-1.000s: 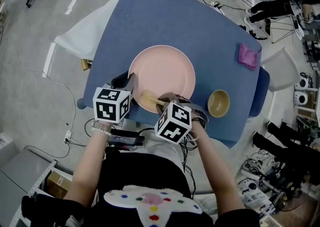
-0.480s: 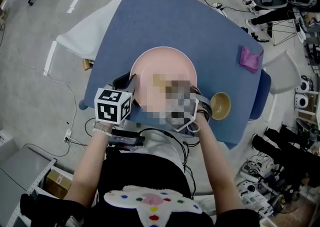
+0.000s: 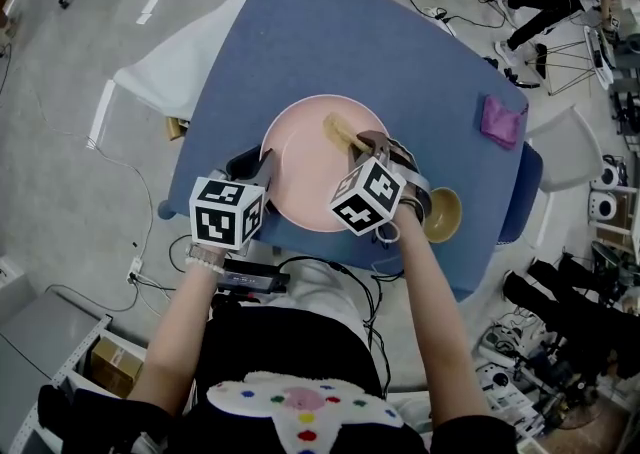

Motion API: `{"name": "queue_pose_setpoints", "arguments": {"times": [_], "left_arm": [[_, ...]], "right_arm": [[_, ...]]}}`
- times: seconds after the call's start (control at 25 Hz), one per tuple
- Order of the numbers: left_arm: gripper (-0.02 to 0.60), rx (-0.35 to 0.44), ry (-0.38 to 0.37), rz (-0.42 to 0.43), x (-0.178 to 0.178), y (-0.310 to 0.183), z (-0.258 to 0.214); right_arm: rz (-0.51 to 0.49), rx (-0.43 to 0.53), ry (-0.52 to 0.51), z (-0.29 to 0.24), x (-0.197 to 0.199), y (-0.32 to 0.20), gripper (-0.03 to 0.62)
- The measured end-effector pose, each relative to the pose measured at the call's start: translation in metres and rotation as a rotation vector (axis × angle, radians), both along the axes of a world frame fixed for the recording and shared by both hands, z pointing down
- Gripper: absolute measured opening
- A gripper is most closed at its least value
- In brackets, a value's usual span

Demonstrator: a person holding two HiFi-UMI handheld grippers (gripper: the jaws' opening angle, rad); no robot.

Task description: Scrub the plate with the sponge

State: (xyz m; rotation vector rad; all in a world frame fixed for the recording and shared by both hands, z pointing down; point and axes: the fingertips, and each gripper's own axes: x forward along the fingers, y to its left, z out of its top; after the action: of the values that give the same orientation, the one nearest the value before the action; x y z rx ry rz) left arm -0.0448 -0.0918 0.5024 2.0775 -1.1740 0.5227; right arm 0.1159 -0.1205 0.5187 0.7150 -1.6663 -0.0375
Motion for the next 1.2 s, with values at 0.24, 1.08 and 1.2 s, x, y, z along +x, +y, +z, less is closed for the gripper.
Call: {"name": "queue_pose_setpoints", "arguments": {"times": [0.24,1.08,1.2], "left_arm": [[0.075,0.004,-0.007,0.003,0.000,0.001,0.001],[0.075,0.001,-0.024,-0.005,-0.002,0.002,0.002],[0.075,0.000,-0.040,-0.006,-0.002,0.001,0.002]], "right_arm": [[0.012,0.019,0.066,0.001,0.022,-0.001,0.055],[-0.029,-0.113,0.042,0.002,0.002,0.098,0.054],[-0.022,-0.141,-0.020,0.003,-0.008,0.107,0.054]]}}
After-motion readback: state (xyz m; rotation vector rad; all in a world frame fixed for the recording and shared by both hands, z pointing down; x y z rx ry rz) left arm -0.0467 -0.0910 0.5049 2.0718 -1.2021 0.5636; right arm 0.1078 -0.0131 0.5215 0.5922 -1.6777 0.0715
